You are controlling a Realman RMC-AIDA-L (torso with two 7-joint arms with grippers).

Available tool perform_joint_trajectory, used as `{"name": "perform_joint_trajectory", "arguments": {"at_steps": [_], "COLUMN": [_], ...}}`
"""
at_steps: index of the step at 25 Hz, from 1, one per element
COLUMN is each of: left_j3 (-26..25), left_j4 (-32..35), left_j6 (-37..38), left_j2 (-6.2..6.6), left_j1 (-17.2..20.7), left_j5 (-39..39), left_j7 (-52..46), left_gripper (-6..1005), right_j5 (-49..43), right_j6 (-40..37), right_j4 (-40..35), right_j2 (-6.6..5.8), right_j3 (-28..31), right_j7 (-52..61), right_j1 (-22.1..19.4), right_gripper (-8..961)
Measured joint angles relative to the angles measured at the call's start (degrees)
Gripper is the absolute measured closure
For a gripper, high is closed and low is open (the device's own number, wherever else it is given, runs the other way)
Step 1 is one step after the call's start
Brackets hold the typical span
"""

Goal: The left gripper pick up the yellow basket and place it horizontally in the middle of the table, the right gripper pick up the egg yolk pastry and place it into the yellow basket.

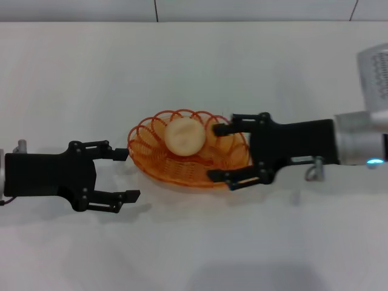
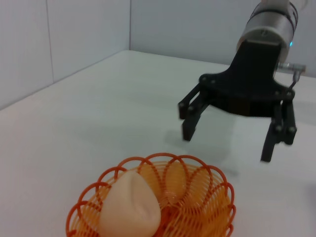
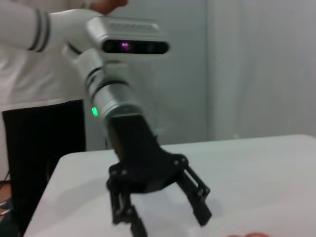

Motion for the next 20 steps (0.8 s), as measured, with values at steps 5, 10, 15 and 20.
{"name": "perform_joint_trajectory", "arguments": {"at_steps": [5,10,15,20], "left_j3": [0.0,-0.2,-0.3,-0.3], "left_j4": [0.0,-0.1,-0.1,-0.1], "left_j6": [0.0,-0.3,-0.5,-0.6], "left_j2": [0.02,0.04,0.04,0.03], "left_j1": [-0.6,-0.6,-0.6,-0.6], "left_j5": [0.3,0.4,0.4,0.4], "left_j7": [-0.2,-0.3,-0.5,-0.8], "left_gripper": [151,152,152,152], "right_j5": [-9.2,-17.5,-20.4,-21.7], "right_j6": [-10.0,-16.7,-18.8,-18.2], "right_j4": [-0.3,-1.3,-1.3,-0.7], "right_j2": [-0.04,-0.54,-1.72,-1.81], "right_j3": [12.6,20.4,22.1,22.2], "right_j7": [0.7,0.8,0.5,-0.5], "right_j1": [-1.7,-2.4,-3.0,-3.3], "right_gripper": [93,92,92,92]}}
